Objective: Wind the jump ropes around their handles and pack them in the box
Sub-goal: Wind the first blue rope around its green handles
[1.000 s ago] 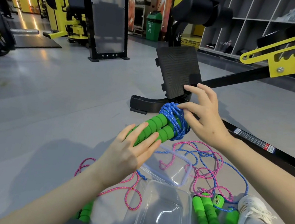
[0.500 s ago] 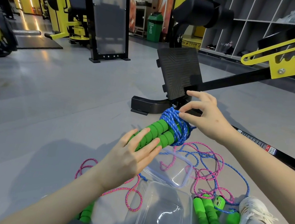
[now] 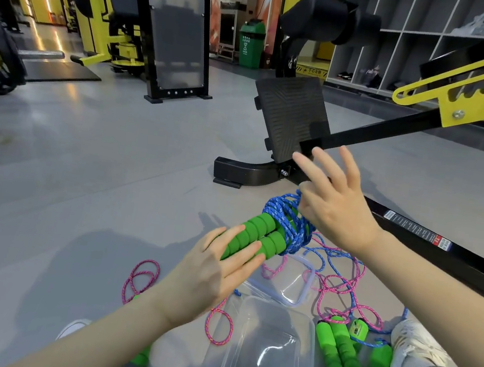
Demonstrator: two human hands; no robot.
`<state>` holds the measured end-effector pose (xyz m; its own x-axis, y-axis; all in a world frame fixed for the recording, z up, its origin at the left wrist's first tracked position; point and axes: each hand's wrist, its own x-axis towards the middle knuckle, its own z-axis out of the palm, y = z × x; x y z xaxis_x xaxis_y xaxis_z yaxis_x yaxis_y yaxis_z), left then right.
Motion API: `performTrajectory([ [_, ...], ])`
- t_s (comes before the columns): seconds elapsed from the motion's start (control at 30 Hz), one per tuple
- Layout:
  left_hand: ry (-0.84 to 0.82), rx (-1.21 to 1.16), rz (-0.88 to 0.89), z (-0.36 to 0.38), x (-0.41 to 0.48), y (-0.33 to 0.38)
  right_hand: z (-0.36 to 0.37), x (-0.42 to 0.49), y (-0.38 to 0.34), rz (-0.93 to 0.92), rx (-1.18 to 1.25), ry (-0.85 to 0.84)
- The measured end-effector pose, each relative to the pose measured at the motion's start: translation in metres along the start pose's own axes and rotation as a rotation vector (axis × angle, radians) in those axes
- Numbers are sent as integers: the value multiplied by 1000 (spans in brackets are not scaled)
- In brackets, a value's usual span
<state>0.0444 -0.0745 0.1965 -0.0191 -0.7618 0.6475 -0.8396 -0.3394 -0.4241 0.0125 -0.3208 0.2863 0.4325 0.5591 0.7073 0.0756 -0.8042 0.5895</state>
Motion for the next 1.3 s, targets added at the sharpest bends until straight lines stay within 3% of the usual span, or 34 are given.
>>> performTrajectory([
  [0.13, 20, 20, 23, 3, -12, -1, 7, -13, -10, -64, 83, -109],
  [0.37, 33, -9, -76, 7, -14, -5, 6, -21, -29, 52, 397, -162],
  [0.57, 9, -26, -81, 1, -8, -7, 0, -27, -29, 83, 498, -357],
  [0.87, -4, -40, 49, -38, 5, -10, -15, -40, -22, -14, 491, -291],
  [1.17, -38, -164, -401, -3, -48, 137, -16, -109, -55, -191, 695, -587],
  [1.3, -191, -308, -579, 13, -62, 199, -5, -152, -80, -292, 724, -735],
])
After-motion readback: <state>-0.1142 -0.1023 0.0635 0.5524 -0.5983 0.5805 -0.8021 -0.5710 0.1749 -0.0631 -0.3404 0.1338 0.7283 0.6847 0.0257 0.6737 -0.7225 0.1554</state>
